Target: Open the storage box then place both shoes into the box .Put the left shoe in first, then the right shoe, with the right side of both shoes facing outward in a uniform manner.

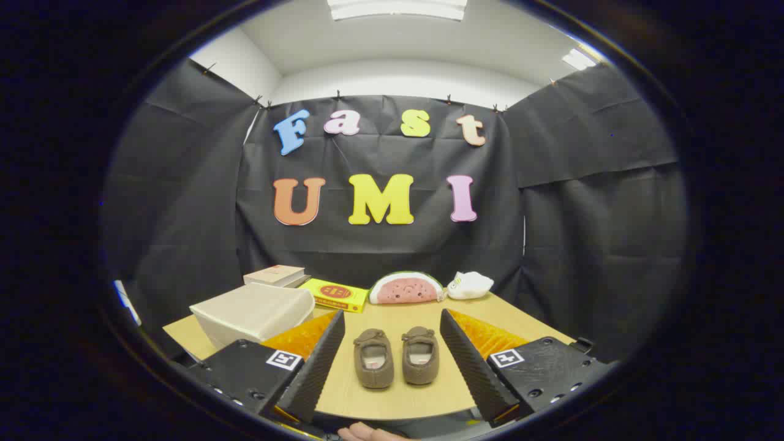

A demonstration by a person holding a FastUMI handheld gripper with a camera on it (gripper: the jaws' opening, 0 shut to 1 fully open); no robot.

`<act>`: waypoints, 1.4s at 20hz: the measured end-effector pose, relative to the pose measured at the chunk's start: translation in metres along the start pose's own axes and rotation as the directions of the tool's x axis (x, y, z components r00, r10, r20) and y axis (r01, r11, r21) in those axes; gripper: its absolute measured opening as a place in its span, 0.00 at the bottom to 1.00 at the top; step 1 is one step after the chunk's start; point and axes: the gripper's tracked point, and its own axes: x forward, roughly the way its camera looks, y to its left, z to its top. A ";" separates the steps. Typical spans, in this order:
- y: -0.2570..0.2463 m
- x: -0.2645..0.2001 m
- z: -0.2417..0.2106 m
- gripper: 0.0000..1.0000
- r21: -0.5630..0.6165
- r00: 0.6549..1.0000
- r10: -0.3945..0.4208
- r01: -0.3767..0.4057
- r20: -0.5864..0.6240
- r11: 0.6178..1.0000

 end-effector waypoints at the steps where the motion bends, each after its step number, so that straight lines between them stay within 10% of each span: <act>1: 0.003 0.001 -0.002 0.95 0.004 1.000 0.009 -0.009 -0.002 1.000; 20: 0.000 0.036 -0.026 0.95 0.051 0.998 0.052 -0.050 -0.045 0.997; 28: 0.053 0.124 -0.049 0.95 0.200 0.943 0.297 -0.265 -0.148 0.943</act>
